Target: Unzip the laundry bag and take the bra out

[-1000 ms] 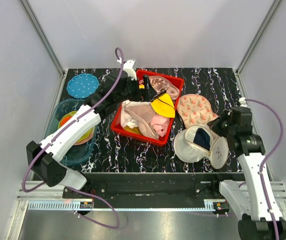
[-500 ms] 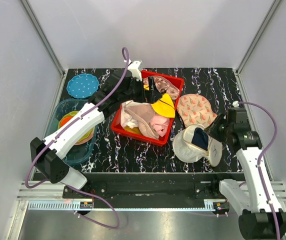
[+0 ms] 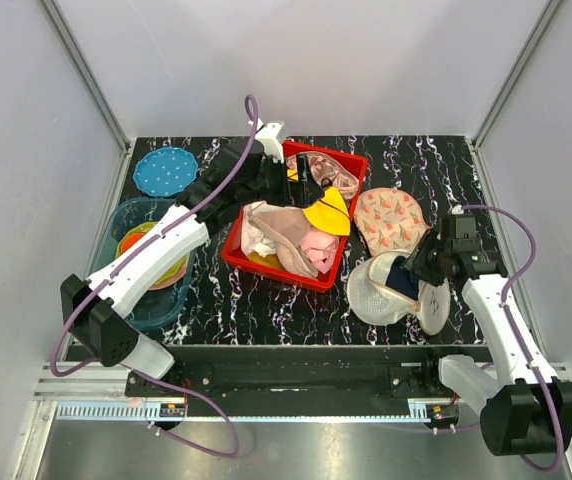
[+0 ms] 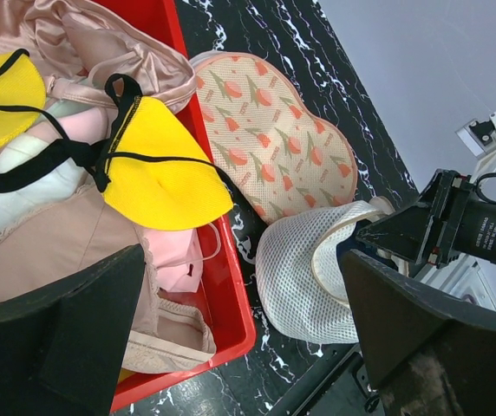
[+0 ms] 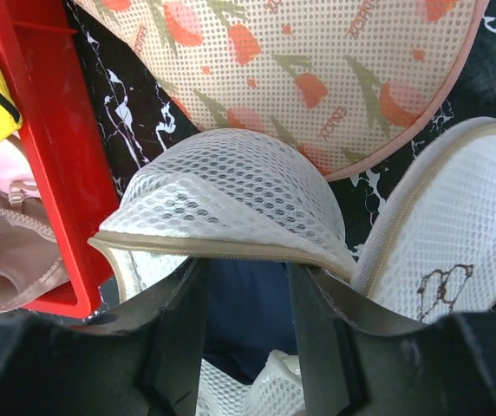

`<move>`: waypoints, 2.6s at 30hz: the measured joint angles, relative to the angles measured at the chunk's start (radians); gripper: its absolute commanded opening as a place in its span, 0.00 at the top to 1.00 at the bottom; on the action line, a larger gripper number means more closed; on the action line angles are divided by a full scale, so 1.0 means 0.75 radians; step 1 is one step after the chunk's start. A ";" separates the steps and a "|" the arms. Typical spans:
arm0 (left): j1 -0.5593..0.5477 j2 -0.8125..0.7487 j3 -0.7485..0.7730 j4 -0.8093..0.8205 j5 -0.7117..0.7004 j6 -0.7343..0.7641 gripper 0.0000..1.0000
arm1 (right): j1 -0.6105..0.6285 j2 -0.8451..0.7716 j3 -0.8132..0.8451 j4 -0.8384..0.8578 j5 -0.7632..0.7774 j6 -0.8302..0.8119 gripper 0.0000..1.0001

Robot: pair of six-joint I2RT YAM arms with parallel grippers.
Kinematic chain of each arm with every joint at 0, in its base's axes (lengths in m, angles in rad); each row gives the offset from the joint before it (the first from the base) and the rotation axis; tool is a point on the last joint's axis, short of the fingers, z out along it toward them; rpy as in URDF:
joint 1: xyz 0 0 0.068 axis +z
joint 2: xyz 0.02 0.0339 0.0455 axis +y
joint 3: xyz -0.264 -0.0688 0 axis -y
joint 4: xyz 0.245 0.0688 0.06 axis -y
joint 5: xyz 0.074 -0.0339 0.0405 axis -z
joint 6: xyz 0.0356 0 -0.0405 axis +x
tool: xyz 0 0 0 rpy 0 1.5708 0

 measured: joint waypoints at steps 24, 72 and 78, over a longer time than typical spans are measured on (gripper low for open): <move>-0.003 0.023 0.015 -0.010 0.017 -0.001 0.01 | 0.214 -0.086 -0.001 0.025 0.336 0.055 1.00; -0.432 0.538 0.078 0.399 0.436 0.273 0.80 | 0.218 -0.299 0.213 -0.215 0.083 0.103 1.00; -0.420 0.631 0.199 0.394 0.440 0.217 1.00 | 0.218 -0.331 0.244 -0.245 0.082 0.105 1.00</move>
